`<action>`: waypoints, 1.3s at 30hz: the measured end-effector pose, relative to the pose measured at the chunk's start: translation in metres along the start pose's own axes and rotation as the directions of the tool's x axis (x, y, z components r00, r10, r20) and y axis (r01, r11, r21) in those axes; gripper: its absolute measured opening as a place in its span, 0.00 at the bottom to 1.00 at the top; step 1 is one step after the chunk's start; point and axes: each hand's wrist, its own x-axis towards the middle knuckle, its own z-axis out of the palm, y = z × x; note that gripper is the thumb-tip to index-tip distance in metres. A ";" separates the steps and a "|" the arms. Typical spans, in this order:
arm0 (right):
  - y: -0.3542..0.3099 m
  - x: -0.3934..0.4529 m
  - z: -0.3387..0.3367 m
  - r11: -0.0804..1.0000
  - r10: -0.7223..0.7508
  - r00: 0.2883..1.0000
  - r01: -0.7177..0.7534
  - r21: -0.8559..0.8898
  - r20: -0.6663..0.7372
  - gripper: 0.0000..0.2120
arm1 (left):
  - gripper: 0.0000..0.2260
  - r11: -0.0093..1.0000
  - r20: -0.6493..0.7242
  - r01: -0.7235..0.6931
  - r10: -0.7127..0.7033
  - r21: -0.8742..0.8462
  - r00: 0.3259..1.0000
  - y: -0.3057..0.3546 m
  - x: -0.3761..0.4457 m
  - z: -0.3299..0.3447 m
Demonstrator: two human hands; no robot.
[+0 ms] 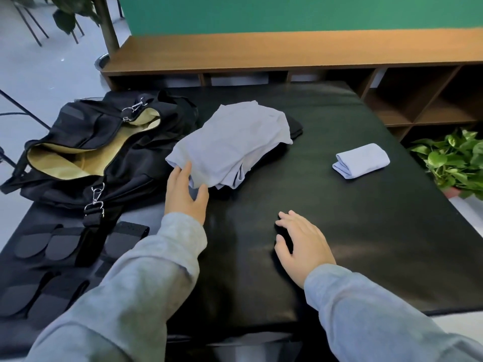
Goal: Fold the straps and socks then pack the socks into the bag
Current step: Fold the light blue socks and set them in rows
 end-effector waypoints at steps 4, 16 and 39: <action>0.001 0.000 0.000 1.000 -0.005 1.000 0.005 0.002 -0.011 0.23 | 0.22 1.000 0.100 0.006 -0.007 0.017 0.995 0.002 0.007 -0.005; -0.004 -0.007 -0.011 0.929 0.173 0.982 -0.138 0.345 -0.074 0.22 | 0.24 0.747 0.358 -0.630 0.541 0.212 0.761 0.019 -0.050 -0.020; 0.016 -0.062 -0.023 0.955 -0.268 0.920 0.294 0.050 -0.286 0.11 | 0.17 0.606 0.418 -0.795 0.726 -0.012 0.546 0.000 -0.132 0.001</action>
